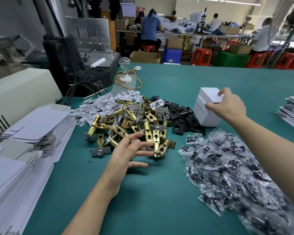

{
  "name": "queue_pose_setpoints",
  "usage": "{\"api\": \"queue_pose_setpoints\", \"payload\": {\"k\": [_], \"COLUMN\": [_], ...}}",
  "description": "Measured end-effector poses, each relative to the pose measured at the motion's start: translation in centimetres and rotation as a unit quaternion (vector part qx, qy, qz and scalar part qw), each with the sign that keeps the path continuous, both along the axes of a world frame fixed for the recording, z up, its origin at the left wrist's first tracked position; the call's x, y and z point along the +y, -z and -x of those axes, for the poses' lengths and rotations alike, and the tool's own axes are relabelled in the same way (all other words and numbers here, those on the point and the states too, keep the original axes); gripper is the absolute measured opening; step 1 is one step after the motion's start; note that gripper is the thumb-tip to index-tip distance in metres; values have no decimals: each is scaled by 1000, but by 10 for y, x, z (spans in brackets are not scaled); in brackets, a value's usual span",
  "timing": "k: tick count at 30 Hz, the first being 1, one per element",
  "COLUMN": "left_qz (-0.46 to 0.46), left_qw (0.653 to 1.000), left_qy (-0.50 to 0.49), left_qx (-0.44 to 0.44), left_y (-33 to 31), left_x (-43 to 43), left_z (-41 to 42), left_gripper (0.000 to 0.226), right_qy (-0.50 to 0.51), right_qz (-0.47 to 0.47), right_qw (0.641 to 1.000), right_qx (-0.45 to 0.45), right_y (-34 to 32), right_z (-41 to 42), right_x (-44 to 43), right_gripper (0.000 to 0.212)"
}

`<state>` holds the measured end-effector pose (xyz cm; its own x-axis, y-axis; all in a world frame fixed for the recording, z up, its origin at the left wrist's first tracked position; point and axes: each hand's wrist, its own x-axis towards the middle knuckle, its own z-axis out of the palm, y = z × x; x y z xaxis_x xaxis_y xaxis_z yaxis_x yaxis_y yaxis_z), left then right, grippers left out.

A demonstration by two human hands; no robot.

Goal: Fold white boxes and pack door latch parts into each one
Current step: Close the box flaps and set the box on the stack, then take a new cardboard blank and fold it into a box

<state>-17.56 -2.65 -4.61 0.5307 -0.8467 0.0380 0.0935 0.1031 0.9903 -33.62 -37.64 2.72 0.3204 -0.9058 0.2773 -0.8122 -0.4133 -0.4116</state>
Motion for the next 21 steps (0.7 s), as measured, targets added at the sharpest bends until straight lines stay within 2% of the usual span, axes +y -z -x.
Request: {"api": "queue_pose_setpoints", "payload": {"k": [13, 16, 18, 21], "left_qz": [1, 3, 2, -10], "left_qw": [1000, 1000, 1000, 1000], "left_qy": [4, 1, 2, 4], "left_qx": [4, 4, 7, 12], "left_y": [-2, -2, -2, 1], "left_x": [4, 3, 1, 0], "left_z": [3, 2, 2, 2], "left_gripper": [63, 61, 60, 50], "right_qy": [15, 5, -75, -266], "right_qz": [-2, 58, 137, 207], "right_qw": [999, 998, 987, 939], "right_qx": [37, 29, -25, -65], "right_y": [-4, -7, -14, -25], "right_z": [-5, -13, -30, -79], "right_x": [20, 35, 59, 117], "right_gripper": [65, 65, 58, 44]}}
